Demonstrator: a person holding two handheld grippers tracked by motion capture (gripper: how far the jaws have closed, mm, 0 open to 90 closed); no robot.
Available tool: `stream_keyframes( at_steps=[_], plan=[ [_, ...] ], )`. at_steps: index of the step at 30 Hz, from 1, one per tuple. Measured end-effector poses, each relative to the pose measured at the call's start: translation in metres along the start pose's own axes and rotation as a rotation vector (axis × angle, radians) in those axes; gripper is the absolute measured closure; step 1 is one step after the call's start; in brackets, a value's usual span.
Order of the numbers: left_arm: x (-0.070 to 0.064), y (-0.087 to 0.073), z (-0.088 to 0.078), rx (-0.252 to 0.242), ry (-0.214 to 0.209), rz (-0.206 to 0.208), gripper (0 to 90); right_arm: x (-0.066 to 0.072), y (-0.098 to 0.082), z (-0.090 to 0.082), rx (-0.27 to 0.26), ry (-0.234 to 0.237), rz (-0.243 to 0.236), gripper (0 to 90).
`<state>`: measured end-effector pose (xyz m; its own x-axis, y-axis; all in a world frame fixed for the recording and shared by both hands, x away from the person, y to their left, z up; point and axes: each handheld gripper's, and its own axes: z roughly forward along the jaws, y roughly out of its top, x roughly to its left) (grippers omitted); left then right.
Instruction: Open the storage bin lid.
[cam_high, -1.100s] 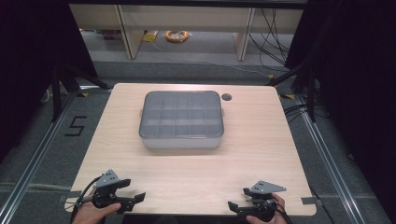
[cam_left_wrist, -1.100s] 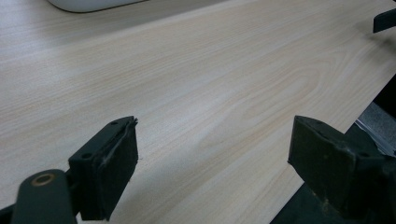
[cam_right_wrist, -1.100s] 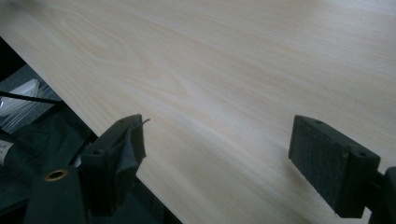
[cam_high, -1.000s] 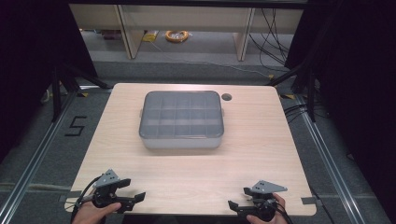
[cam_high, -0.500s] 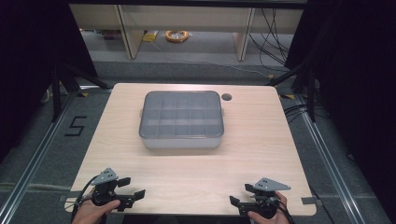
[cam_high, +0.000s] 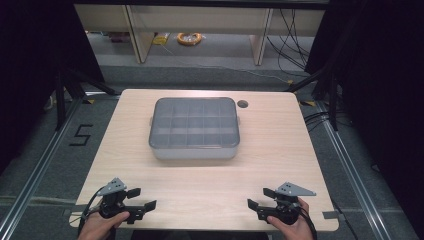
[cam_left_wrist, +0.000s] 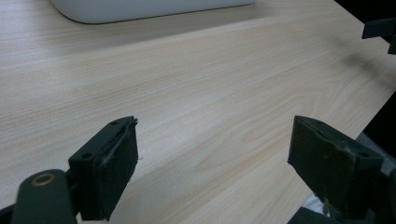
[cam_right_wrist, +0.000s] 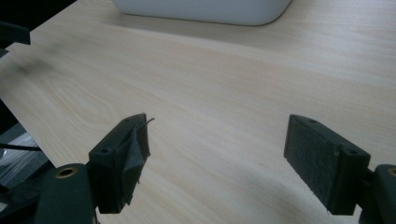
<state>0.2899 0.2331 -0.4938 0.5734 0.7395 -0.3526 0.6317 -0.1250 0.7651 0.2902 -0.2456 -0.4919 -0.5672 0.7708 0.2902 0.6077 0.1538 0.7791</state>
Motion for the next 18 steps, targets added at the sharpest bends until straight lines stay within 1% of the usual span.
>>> stream_keyframes(
  at_steps=[1,2,3,4,5,6,7,9,10,11,12,13,14,15,16,17,18],
  plan=[
    [0.001,0.002,0.000,-0.016,0.005,-0.004,15.2,-0.002,0.004,0.001,-0.004,-0.010,-0.006,22.9],
    [0.001,0.003,0.000,-0.020,0.005,-0.006,15.2,-0.002,0.006,0.002,-0.013,-0.007,-0.004,22.9],
    [0.002,0.004,0.000,-0.021,0.008,-0.006,15.2,0.001,0.007,0.003,-0.014,0.000,0.039,22.9],
    [0.002,0.004,0.000,-0.021,0.008,-0.006,15.2,-0.001,0.009,0.005,-0.017,-0.002,0.028,22.9],
    [0.003,0.004,-0.001,-0.025,0.015,-0.011,15.2,-0.001,0.009,0.005,-0.017,-0.002,0.028,22.9],
    [0.004,0.005,-0.001,-0.028,0.013,-0.018,15.2,-0.002,0.012,0.004,-0.014,-0.009,0.014,22.8],
    [0.004,0.006,0.000,-0.040,0.014,-0.029,15.2,-0.003,0.015,0.007,-0.020,0.012,0.047,22.8],
    [0.005,0.007,0.000,-0.036,0.017,-0.026,15.2,-0.005,0.016,0.009,-0.029,0.011,0.047,22.8],
    [0.005,0.008,0.001,-0.043,0.014,-0.027,15.2,-0.005,0.019,0.008,-0.005,0.010,0.074,22.7],
    [0.006,0.009,0.001,-0.032,0.014,-0.017,15.2,-0.005,0.019,0.008,-0.005,0.010,0.074,22.7],
    [0.005,0.009,0.003,-0.059,0.021,-0.022,15.2,-0.010,0.020,0.011,-0.035,0.020,0.031,22.7],
    [0.005,0.011,0.002,-0.032,0.019,-0.020,15.2,-0.011,0.022,0.012,-0.035,0.023,0.050,22.7],
    [0.006,0.013,0.004,-0.047,0.018,-0.027,15.2,-0.013,0.024,0.012,-0.032,0.011,0.032,22.7],
    [0.006,0.013,0.004,-0.047,0.018,-0.027,15.2,-0.013,0.024,0.012,-0.032,0.011,0.032,22.7],
    [0.006,0.014,0.005,-0.049,0.018,-0.020,15.2,-0.011,0.025,0.012,-0.029,0.022,0.076,22.7],
    [0.006,0.015,0.006,-0.058,0.017,-0.028,15.2,-0.013,0.026,0.014,-0.041,0.028,0.063,22.8],
    [0.008,0.017,0.007,-0.059,0.025,-0.021,15.2,-0.016,0.028,0.015,-0.046,0.030,0.044,22.9]
  ],
)
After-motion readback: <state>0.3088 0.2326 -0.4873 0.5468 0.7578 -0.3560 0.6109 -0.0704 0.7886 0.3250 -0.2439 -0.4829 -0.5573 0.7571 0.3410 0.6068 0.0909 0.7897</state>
